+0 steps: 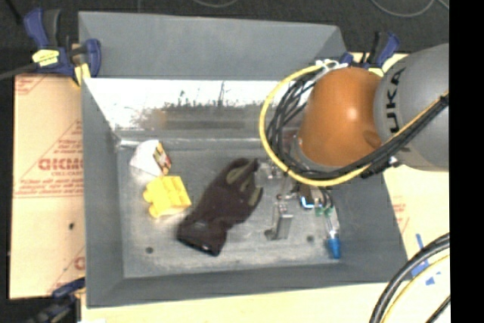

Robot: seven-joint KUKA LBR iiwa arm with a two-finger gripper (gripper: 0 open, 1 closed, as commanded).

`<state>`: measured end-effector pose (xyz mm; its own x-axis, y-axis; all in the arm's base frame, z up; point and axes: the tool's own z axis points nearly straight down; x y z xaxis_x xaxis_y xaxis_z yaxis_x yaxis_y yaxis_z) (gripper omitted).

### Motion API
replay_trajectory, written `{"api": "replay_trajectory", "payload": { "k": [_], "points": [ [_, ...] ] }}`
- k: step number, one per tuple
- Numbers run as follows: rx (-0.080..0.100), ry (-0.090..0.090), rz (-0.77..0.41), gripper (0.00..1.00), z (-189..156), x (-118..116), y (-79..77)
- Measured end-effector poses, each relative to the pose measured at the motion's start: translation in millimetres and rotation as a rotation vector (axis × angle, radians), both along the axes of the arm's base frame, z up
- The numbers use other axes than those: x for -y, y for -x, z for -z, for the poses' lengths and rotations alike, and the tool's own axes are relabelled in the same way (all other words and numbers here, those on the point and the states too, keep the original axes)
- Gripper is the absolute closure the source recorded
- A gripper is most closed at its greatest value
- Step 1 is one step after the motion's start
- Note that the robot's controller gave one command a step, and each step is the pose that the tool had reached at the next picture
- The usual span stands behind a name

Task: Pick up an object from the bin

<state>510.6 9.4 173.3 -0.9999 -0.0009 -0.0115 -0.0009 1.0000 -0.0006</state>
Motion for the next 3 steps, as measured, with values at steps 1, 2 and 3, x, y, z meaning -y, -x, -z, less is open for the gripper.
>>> {"api": "replay_trajectory", "payload": {
  "k": [1, 2, 3],
  "points": [
    [-0.007, 0.0, -0.144, 0.0, 52, -7, -6.9],
    [-0.002, 0.006, -0.46, 0.0, 83, -4, -20.8],
    [0.004, 0.001, -0.391, 1.0, 100, -22, -60.4]
  ]
}}
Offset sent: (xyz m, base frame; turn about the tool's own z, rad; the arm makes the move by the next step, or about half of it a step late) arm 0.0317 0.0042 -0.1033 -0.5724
